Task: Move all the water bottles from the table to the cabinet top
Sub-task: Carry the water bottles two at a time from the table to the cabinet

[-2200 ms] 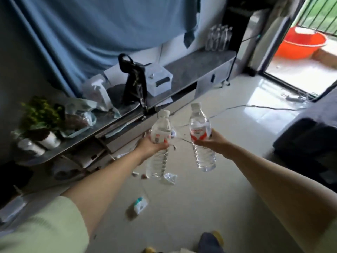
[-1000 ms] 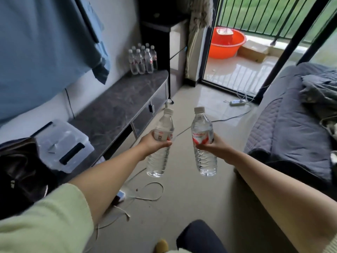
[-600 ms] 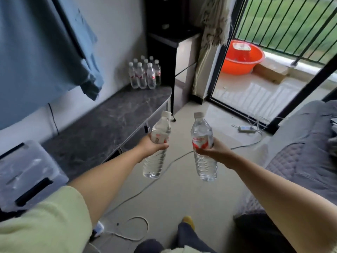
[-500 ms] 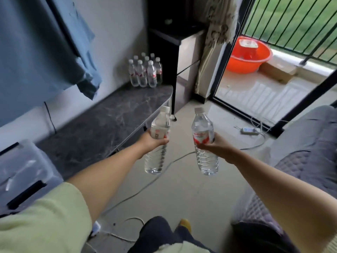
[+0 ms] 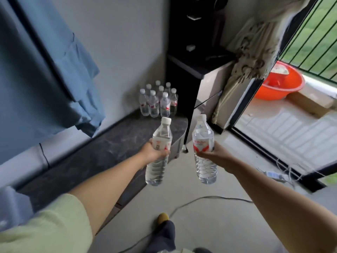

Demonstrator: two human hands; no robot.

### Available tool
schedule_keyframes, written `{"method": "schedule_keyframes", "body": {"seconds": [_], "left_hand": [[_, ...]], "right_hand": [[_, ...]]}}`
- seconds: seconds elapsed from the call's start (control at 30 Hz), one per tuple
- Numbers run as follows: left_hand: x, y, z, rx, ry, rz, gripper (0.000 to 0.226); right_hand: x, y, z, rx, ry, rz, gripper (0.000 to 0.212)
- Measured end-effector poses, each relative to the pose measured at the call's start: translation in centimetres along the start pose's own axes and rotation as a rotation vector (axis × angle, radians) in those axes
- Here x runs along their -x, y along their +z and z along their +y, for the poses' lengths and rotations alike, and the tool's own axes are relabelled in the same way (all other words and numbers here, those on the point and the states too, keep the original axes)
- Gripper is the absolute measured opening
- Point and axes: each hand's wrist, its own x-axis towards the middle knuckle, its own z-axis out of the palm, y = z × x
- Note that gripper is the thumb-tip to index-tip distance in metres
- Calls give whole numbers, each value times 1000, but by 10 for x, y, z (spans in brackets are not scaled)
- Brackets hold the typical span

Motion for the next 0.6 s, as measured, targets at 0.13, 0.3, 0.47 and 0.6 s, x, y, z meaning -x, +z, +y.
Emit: {"method": "schedule_keyframes", "body": {"seconds": [0.13,0.3,0.47,0.6], "left_hand": [[-57,-25,24,-12,-27,11,55],[-114,-36,37,-26,-81,8,58],[-172,-39,35,-44,-120,72,64],[-221,-38,26,-74,-182,147,66]], "right_hand": [[-62,-9,-25,-11,5,30,32],[-129,-20,-38,21,21,22,28],[-206,-23,-34,64,63,-21,42],[-274,-19,-25,147,109,-65,59]]}}
